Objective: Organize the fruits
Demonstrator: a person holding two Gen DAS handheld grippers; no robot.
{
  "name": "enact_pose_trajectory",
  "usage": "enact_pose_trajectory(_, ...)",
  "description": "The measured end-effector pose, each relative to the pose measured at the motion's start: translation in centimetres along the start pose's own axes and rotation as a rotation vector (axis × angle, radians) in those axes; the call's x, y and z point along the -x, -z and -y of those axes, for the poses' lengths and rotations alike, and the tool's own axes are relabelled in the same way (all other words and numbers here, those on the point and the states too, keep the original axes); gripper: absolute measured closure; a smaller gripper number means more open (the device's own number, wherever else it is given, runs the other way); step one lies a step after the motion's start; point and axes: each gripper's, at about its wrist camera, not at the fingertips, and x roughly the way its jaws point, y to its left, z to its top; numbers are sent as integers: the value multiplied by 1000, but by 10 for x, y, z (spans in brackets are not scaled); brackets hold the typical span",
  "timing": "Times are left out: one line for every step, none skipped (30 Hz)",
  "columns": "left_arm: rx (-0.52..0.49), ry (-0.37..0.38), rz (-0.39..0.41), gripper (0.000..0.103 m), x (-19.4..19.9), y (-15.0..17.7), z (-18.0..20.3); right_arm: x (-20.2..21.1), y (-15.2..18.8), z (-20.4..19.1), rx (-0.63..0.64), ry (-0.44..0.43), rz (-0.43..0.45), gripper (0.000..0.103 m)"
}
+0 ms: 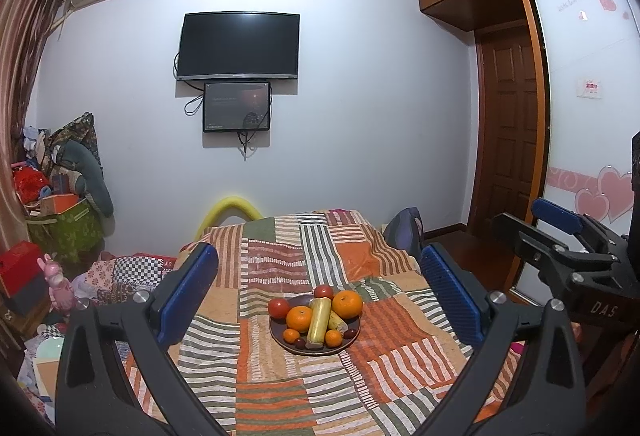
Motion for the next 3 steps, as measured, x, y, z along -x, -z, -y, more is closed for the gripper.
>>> enact_pose_trajectory(1,0,1,0,0,0,0,0,1,0,1,1,-1,0)
enact_pose_trajectory(0,-1,2,0,0,0,1,-1,1,0,1,1,-3,0)
enact_pose_trajectory(0,-2,3,0,0,0,1,-1,1,0,2,2,-4,0)
